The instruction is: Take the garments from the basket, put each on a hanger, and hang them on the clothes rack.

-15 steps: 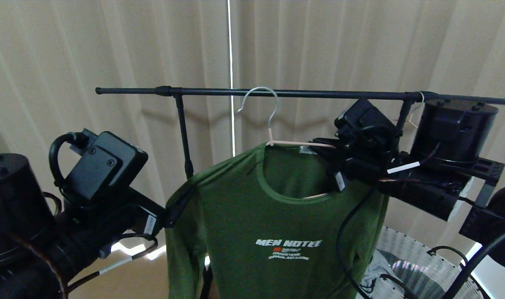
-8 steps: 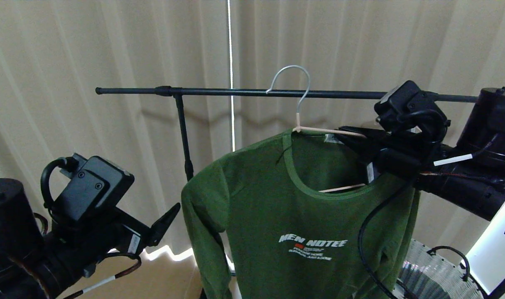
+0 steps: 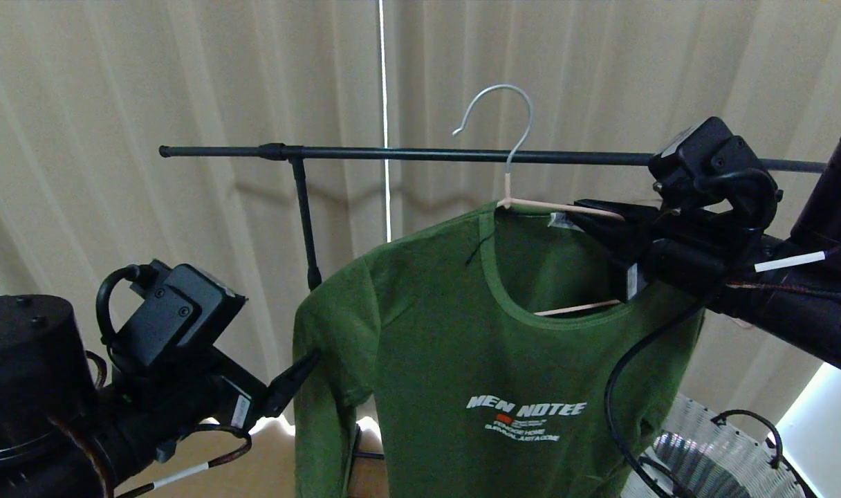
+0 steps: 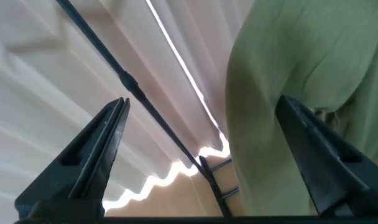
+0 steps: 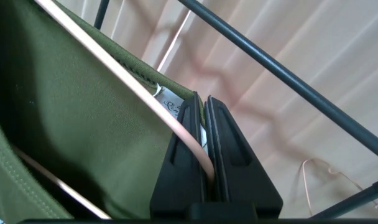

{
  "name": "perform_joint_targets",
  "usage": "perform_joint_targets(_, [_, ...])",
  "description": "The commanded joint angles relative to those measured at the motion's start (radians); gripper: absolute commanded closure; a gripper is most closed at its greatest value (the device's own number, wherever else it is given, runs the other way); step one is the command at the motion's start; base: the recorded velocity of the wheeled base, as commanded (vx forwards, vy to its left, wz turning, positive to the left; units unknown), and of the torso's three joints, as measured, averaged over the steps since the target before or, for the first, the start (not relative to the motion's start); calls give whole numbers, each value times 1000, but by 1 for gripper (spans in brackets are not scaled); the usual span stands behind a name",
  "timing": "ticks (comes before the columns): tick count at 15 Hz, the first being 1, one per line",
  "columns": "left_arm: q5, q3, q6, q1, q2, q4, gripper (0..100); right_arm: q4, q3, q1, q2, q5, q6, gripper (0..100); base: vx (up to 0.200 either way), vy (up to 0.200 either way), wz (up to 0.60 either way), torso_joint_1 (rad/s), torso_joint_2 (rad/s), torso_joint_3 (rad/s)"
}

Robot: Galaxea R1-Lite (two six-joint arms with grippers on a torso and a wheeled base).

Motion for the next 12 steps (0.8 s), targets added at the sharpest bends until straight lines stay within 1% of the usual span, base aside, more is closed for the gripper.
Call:
perform_joint_targets(1, [1, -3, -8, 2, 20, -1, 100, 0, -1, 1, -3, -1, -1, 100, 0, 0, 0, 0, 0, 0])
perform_joint_targets(2, [1, -9, -30, 0, 24, -1, 100, -2, -3, 1, -3, -1, -1, 100, 0, 0, 0, 0, 0, 0])
perform_joint_targets(6, [4, -12, -31, 5, 39, -1, 100, 0, 1, -1, -17, -3, -1, 100, 0, 0, 0, 0, 0, 0])
perform_joint_targets(7, [7, -9, -31, 17, 33, -1, 100, 0, 5, -4, -21, -7, -1, 100, 0, 0, 0, 0, 0, 0])
perform_joint_targets(9, [6, 0, -19, 94, 30, -1, 100, 2, 11, -7, -34, -12, 1, 100, 0, 0, 0, 0, 0, 0])
perform_joint_targets(10, [6, 3, -16, 153, 24, -1, 100, 2, 17, -25, -40, -12, 3, 100, 0, 0, 0, 0, 0, 0])
perform_joint_targets(12, [4, 8, -16, 207, 9, -1, 100, 2, 24, -41, -41, -12, 3, 100, 0, 0, 0, 0, 0, 0])
